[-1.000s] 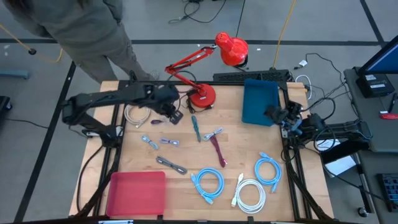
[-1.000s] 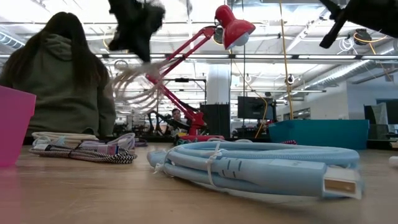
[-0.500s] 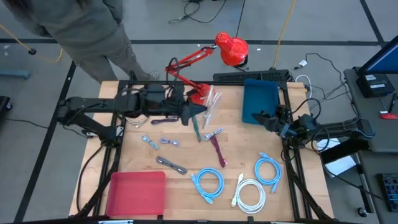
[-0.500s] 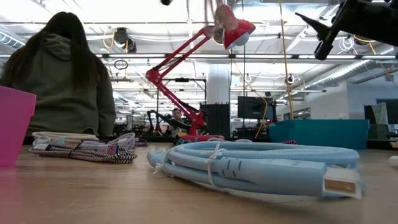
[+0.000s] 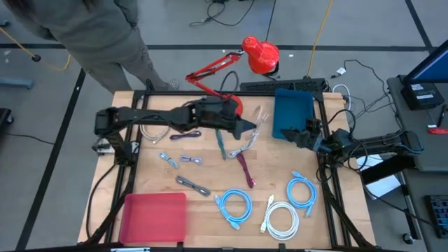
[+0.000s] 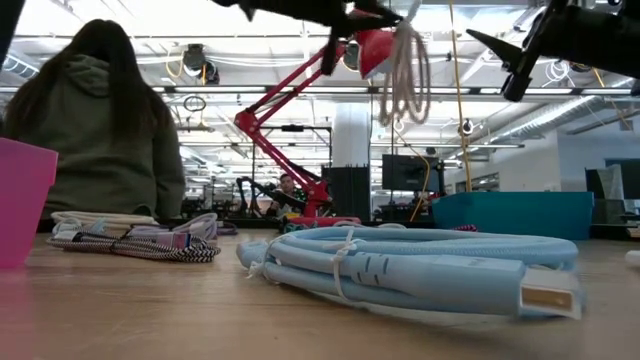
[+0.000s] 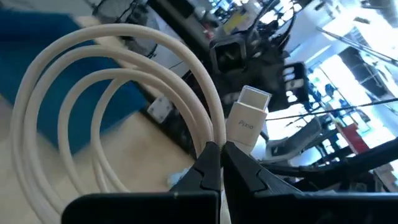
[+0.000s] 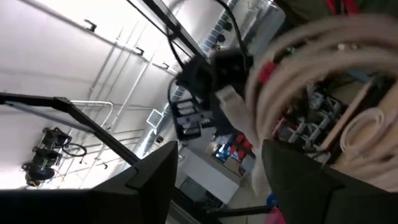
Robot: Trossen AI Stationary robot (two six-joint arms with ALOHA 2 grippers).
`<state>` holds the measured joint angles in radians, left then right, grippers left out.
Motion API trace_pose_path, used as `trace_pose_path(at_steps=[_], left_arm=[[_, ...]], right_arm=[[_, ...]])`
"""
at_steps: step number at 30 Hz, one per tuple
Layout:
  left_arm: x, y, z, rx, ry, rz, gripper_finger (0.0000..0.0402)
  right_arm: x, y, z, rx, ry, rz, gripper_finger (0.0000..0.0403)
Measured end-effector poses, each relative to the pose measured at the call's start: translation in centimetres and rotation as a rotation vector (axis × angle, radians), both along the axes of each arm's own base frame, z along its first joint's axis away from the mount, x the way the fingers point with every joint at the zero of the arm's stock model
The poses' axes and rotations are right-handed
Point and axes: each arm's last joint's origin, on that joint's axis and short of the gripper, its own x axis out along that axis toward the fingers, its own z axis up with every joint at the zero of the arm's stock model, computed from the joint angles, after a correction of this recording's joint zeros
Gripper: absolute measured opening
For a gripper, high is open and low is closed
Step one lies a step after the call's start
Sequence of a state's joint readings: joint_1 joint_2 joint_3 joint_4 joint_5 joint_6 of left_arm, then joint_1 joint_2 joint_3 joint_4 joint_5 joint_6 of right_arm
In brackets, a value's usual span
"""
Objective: Sort cables
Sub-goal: Put the top gray usb cable into the blue bin
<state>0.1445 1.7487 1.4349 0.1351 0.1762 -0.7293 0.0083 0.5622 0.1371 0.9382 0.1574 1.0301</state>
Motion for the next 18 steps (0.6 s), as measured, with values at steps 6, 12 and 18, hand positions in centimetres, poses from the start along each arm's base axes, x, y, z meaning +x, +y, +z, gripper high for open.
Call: trace_pose_path(at_steps=[6, 12, 18], left_arm=[[3.3, 0.0, 2.0, 0.069, 0.013, -0.083, 0.0000], [5.6, -1.0, 2.0, 0.120, 0.119, -0.150, 0.0000], [6.7, -2.3, 1.2, 0.119, 0.143, -0.208, 0.0000]], right_arm=[[0.6, -0.1, -0.5, 0.069, 0.025, 0.002, 0.0227], [0.6, -0.2, -0.1, 0.075, -0.028, -0.027, 0.0228], [0.8, -0.2, -0.2, 0.075, -0.015, -0.025, 0.0229]])
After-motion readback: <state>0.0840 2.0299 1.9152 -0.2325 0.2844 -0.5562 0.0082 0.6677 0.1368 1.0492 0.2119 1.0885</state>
